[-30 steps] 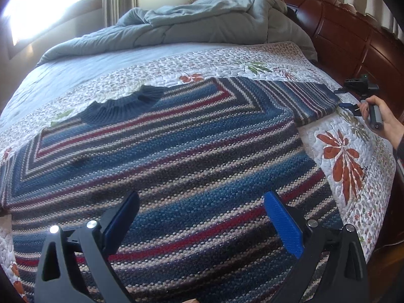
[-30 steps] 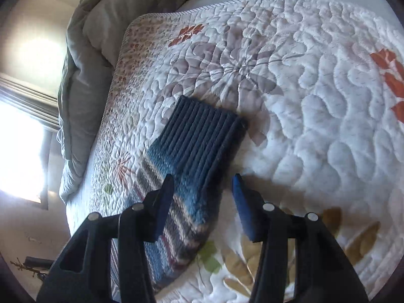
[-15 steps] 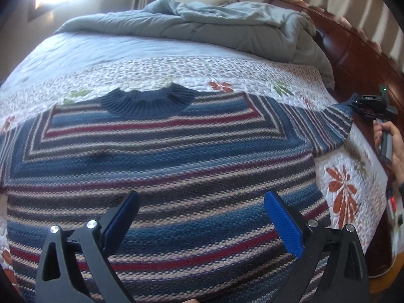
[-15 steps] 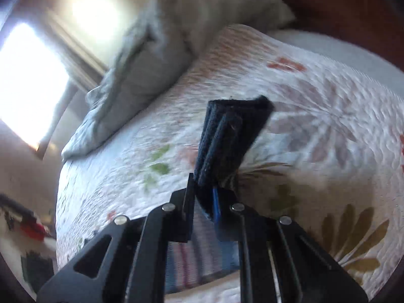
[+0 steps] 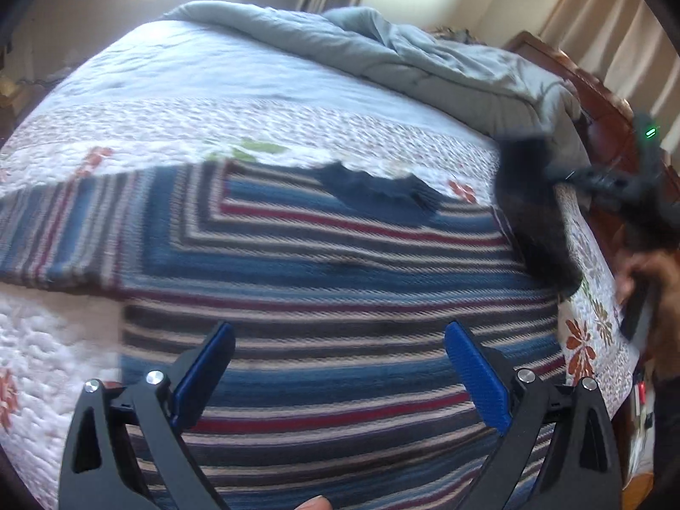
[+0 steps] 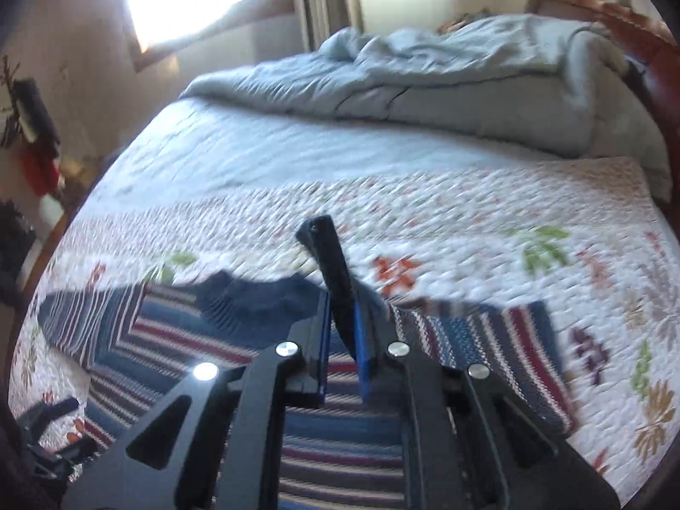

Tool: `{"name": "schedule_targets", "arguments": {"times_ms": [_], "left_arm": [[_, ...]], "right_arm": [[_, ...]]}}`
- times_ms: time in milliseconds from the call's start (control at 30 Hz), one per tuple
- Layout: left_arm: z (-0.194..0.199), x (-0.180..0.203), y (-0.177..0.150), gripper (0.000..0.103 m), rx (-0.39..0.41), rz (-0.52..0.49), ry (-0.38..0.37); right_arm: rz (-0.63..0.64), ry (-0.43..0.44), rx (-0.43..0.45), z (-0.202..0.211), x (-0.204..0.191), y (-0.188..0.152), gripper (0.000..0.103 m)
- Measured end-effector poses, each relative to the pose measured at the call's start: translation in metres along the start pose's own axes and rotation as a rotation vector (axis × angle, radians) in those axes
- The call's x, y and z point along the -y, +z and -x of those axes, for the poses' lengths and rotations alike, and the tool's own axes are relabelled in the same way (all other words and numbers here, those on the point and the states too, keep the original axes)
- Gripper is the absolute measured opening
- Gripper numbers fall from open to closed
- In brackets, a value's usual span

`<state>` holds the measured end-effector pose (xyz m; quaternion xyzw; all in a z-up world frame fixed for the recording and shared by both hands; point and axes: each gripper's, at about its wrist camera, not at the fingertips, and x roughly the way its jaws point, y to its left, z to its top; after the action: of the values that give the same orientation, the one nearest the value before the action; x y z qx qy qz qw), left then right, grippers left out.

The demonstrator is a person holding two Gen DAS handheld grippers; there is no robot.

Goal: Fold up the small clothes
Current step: 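Carry the held sleeve across the sweater body toward the collar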

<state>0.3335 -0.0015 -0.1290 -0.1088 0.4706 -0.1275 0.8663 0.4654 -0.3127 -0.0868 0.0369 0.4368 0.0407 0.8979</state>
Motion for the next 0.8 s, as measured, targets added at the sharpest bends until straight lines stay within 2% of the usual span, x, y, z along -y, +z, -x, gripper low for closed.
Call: {"name": "schedule_targets", "arguments": {"times_ms": [33, 167, 300, 333, 400, 433, 467, 500, 567, 667, 700, 767, 800], "left_arm": [[0.003, -0.005, 0.001, 0.099, 0.005, 0.003, 0.002], [0.008, -0.023, 0.002, 0.099, 0.016, 0.007, -0.004], [-0.001, -0.031, 0.001, 0.099, 0.003, 0.014, -0.031], [-0.004, -0.031, 0.001, 0.099, -0.002, 0.022, -0.052], [-0.017, -0.027, 0.008, 0.099, -0.029, 0.042, -0.125], [-0.023, -0.024, 0.012, 0.099, -0.043, 0.050, -0.156], [-0.031, -0.018, 0.018, 0.099, -0.055, 0.060, -0.191], [-0.037, -0.013, 0.022, 0.099, -0.063, 0.064, -0.217], [-0.056, 0.004, 0.033, 0.099, -0.095, 0.078, -0.285], [-0.093, 0.031, 0.049, 0.099, -0.171, 0.080, -0.364], [-0.105, 0.038, 0.054, 0.099, -0.195, 0.078, -0.379], [-0.133, 0.050, 0.062, 0.099, -0.248, 0.107, -0.413], [-0.145, 0.053, 0.065, 0.099, -0.273, 0.127, -0.427]], "right_arm": [[0.014, 0.002, -0.017, -0.008, -0.011, -0.005, 0.005], [0.092, -0.008, -0.092, -0.044, -0.070, -0.043, 0.005], [0.053, 0.056, -0.155, -0.059, -0.090, -0.072, 0.009], [0.003, 0.096, -0.143, -0.053, -0.087, -0.079, 0.011], [-0.144, 0.186, -0.107, -0.034, -0.064, -0.096, 0.023], [-0.237, 0.227, -0.074, -0.021, -0.048, -0.108, 0.034], [-0.284, 0.238, -0.046, -0.013, -0.040, -0.117, 0.040], [-0.323, 0.241, -0.018, -0.005, -0.031, -0.129, 0.042], [-0.367, 0.251, 0.027, 0.005, -0.017, -0.148, 0.050], [-0.407, 0.256, 0.066, 0.012, -0.002, -0.170, 0.056], [-0.408, 0.260, 0.062, 0.013, 0.001, -0.171, 0.056], [-0.405, 0.311, 0.062, 0.014, 0.006, -0.170, 0.068], [-0.411, 0.330, 0.078, 0.014, 0.008, -0.171, 0.071]]}}
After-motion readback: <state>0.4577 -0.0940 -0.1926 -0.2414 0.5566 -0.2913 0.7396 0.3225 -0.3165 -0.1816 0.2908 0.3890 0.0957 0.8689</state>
